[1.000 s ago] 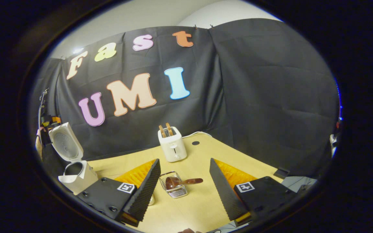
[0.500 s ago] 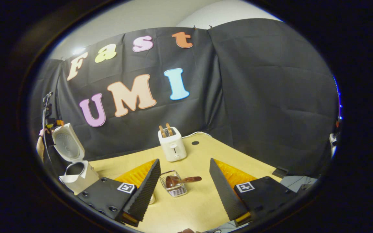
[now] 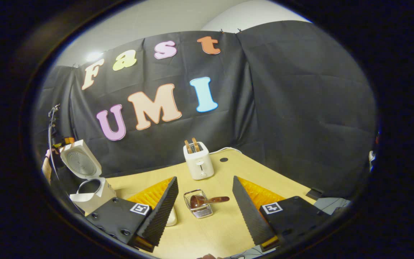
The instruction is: Close the left gripper, press the button to open the rice cooker; take a wooden spoon from the chopstick holder with the right hand, scoop a spoonful of rice and pour it into the rice cooker, then put the wooden spoon back into the chopstick holder.
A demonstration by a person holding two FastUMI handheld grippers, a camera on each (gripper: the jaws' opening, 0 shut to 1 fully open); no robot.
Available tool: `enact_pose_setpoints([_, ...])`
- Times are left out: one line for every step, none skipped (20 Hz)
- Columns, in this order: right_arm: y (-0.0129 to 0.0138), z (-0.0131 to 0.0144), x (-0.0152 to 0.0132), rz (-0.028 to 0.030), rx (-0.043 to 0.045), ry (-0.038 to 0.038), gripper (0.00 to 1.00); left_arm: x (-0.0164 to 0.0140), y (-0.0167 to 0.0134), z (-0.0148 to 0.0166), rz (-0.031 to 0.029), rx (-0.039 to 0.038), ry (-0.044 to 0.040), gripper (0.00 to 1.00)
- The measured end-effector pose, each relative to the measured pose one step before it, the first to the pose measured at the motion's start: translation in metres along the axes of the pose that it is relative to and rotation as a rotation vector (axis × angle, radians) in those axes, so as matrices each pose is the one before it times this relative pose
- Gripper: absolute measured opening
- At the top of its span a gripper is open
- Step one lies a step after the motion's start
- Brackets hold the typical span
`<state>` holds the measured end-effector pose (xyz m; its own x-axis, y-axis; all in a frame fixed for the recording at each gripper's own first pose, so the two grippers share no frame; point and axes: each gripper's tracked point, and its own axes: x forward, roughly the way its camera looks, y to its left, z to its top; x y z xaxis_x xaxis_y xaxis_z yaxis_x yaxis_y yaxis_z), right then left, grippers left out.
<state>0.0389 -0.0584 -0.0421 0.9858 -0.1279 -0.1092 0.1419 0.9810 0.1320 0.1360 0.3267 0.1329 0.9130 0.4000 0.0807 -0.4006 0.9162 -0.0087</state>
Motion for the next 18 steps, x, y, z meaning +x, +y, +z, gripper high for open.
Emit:
enact_pose_setpoints([0.00053,0.00162,-0.00067,0.00836,0.00097,0.00063,0.95,-0.00861,-0.00203,-0.00449,-0.00686,0.00062,0.00713,0.70])
enact_pose_setpoints([0.00013,0.00029,0.00038,0.00703,-0.00204,-0.00053,0.95,-0.00842,-0.00061,-0.00566,-0.00308,-0.00113,0.00585,0.69])
enact_pose_setpoints([0.00001,0.00145,-0.00070,0.00489,-0.00350,-0.00037,0.95,-0.00772,-0.00127,-0.00432,-0.00320,-0.00173,0.00394,0.69])
enact_pose_setpoints([0.00035,0.00074,0.00096,0.00579,-0.00303,0.00062,0.95,-0.00837,-0.00123,-0.00624,-0.00301,-0.00089,0.00618,0.70])
enact_pose_setpoints([-0.00021,0.00104,-0.00103,0.00499,-0.00435,0.00070,0.95,-0.01028,-0.00173,-0.00861,-0.00331,-0.00391,0.00772,0.70])
enact_pose_setpoints([0.00047,0.00017,-0.00080,0.00442,-0.00552,-0.00110,0.96,-0.00938,-0.00172,-0.00717,-0.00330,-0.00289,0.00431,0.69])
enact_pose_setpoints([0.00014,0.00168,-0.00169,0.00535,-0.00424,-0.00064,0.96,-0.00918,-0.00134,-0.00956,-0.00322,-0.00373,0.00874,0.69])
enact_pose_setpoints([0.00088,0.00019,-0.00096,0.00646,-0.00294,-0.00063,0.97,-0.00859,-0.00117,-0.01043,-0.00241,-0.00249,0.01032,0.69])
enact_pose_setpoints([0.00040,0.00169,-0.00066,0.00506,-0.00253,-0.00179,0.97,-0.00908,-0.00187,-0.01131,-0.00421,0.00005,0.00578,0.69])
enact_pose_setpoints([0.00113,0.00034,-0.00141,0.00496,-0.00352,-0.00162,0.97,-0.00798,-0.00170,-0.00957,-0.00694,0.00340,-0.00165,0.69])
enact_pose_setpoints([0.00090,0.00102,-0.00052,0.00481,-0.00338,-0.00165,0.98,-0.00746,-0.00125,-0.01009,-0.00751,0.00259,-0.00051,0.69])
enact_pose_setpoints([0.00121,-0.00031,-0.00030,0.00611,-0.00230,0.00161,0.98,-0.00607,-0.00141,-0.01292,-0.00688,-0.00203,0.01152,0.69])
enact_pose_setpoints([0.00200,-0.00010,-0.00099,0.00783,-0.00325,0.00322,0.98,-0.00600,-0.00115,-0.01606,-0.00660,-0.00689,0.02248,0.69])
enact_pose_setpoints([0.00278,-0.00037,-0.00052,0.00707,-0.00595,0.00204,0.98,-0.00540,-0.00093,-0.01586,-0.00485,-0.01416,0.02830,0.69])
enact_pose_setpoints([0.00144,0.00058,-0.00061,0.00645,-0.00838,0.00017,0.98,-0.00519,-0.00028,-0.01717,-0.00278,-0.01970,0.03502,0.69])
enact_pose_setpoints([0.00165,0.00083,-0.00053,0.00524,-0.00771,-0.00064,0.98,-0.00296,-0.00024,-0.01417,-0.00610,-0.01338,0.02487,0.69])
enact_pose_setpoints([0.00133,0.00103,-0.00041,0.00588,-0.00528,-0.00095,0.98,-0.00070,0.00004,-0.00860,-0.00521,-0.00650,-0.00296,0.69])
enact_pose_setpoints([0.00198,0.00031,0.00032,0.00527,-0.00260,0.00184,0.98,0.00120,-0.00037,-0.00824,-0.00188,-0.00302,0.00195,0.69])
